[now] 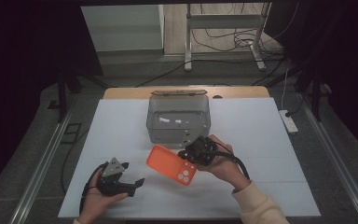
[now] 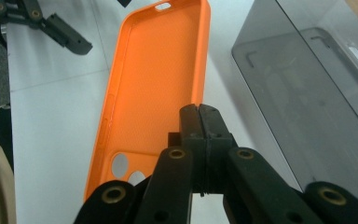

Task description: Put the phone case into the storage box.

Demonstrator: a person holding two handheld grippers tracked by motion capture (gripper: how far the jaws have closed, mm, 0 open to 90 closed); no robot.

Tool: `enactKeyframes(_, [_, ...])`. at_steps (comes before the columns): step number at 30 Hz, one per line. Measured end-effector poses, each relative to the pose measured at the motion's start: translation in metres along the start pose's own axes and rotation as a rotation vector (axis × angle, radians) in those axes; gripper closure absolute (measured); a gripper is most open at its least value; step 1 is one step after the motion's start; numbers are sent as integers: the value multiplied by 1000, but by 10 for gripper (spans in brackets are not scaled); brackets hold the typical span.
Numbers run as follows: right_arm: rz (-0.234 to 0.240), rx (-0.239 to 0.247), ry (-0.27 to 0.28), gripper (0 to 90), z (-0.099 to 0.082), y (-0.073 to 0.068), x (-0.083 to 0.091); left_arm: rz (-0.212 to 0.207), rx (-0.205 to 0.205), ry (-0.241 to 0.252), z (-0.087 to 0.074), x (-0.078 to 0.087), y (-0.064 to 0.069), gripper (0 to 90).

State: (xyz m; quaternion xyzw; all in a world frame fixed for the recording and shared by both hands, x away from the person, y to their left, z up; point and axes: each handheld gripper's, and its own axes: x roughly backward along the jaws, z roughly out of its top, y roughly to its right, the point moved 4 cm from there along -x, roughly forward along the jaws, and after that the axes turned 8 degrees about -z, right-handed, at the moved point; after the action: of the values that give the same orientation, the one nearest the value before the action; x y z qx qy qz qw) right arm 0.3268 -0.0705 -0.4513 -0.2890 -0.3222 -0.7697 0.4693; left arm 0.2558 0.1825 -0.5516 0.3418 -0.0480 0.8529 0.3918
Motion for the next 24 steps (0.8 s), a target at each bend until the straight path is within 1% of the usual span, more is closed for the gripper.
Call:
enactKeyframes(1, [1,-9,8,896,-5,0,3,2,-2,-3,0,0,0,125])
enactKeyframes(3, [0,-12,9,896,-8,0,5,3,-2,-2,0,0,0,125])
enactKeyframes(4, [-15,-13,15,895,-13,0,8,5,-1,-1,0,0,0,125])
enactKeyframes(5, [-15,-13,15,895,-13,0,8,4,0,1,0,0,0,125])
enactKeyframes(6, [-15,-7,16,895,-15,-1,10,4,0,2,0,0,0,125])
enactKeyframes(7, [-24,4,8,895,-19,-3,13,4,0,2,0,0,0,125])
enactKeyframes(10, [-46,21,7,896,-22,-6,19,3,1,0,0,0,1,124])
enactKeyframes(11, [-46,21,7,896,-22,-6,19,2,2,0,0,0,1,124])
enactKeyframes(12, [-50,25,12,895,-24,-8,24,2,2,1,0,0,1,125])
enactKeyframes(17, [-58,36,11,895,-30,-12,30,1,0,3,1,0,1,125])
enactKeyframes(20, [-72,39,-7,895,-37,-13,32,1,0,5,1,1,1,125])
enactKeyframes(24, [-76,35,-13,895,-43,-11,33,3,1,4,1,1,0,125])
